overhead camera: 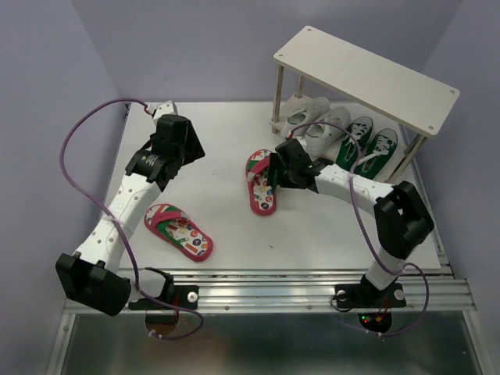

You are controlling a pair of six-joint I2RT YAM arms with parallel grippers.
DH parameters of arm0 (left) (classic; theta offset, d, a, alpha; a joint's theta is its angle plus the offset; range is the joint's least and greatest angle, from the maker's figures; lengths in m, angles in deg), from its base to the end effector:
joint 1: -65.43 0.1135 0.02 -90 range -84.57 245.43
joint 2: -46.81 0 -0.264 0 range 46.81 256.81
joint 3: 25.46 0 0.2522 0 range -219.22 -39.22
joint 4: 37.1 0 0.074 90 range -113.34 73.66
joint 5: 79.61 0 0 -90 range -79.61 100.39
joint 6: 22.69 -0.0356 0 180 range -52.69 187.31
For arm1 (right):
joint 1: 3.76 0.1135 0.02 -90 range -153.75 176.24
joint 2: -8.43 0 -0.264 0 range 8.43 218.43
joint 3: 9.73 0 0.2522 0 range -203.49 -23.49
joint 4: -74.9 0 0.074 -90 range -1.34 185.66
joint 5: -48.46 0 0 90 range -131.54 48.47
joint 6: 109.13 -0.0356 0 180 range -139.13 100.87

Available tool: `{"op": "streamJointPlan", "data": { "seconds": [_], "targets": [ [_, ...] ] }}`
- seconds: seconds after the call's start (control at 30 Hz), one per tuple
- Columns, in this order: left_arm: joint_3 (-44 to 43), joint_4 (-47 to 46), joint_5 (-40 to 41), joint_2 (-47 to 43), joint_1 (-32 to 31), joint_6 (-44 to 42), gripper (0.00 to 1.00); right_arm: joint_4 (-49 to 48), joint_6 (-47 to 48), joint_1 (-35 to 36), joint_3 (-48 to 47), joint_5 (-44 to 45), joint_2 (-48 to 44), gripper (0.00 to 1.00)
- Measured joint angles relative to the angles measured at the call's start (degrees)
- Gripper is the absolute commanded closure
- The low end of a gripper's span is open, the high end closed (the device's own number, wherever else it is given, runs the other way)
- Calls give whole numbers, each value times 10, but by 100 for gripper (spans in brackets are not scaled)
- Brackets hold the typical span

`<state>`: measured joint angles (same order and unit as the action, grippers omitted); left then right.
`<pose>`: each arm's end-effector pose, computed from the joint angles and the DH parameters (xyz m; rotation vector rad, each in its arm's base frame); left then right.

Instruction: Place and organize the shoes onto the shoe shelf

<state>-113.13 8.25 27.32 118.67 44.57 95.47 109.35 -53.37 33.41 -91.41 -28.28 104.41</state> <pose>0.2602 -0.0880 0.3798 -0.3097 2.0459 -0.2192 0.2946 0.2131 0.2321 0.0438 2.4132 0.3021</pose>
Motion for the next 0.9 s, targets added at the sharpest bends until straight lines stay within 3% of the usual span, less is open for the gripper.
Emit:
{"op": "streamJointPlan", "data": {
  "seconds": [0.23, 0.27, 0.4, 0.6, 0.9],
  "targets": [
    [4, 4, -13, 4, 0, 0, 36, -23, -20, 0, -45, 11, 106, 58],
    [4, 4, -13, 4, 0, 0, 36, -28, -21, 0, -46, 9, 109, 70],
    [4, 5, -13, 4, 1, 0, 38, -30, -15, 1, -61, 14, 109, 98],
    [10, 4, -5, -5, 7, 0, 40, -18, 4, 1, -74, 17, 93, 99],
    [10, -12, -5, -13, 35, 4, 42, 24, 35, 0, -94, 19, -40, 99]
  ]
}}
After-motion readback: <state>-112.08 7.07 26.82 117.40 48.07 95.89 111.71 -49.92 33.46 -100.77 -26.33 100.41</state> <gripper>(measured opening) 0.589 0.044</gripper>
